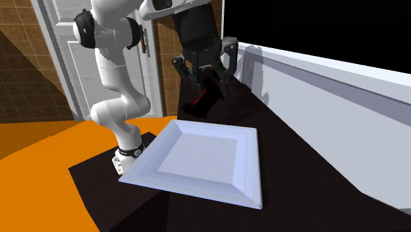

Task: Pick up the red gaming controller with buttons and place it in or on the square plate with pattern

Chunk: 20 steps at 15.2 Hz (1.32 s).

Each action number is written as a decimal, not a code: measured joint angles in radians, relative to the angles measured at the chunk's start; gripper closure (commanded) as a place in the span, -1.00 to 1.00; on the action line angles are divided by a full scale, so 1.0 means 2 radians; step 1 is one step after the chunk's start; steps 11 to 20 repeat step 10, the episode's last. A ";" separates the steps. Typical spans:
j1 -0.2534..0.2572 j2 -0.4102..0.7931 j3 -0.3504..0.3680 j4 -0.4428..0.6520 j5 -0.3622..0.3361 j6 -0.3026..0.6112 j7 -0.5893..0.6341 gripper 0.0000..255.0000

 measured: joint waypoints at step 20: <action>-0.019 0.081 -0.021 0.066 0.000 0.005 -0.042 1.00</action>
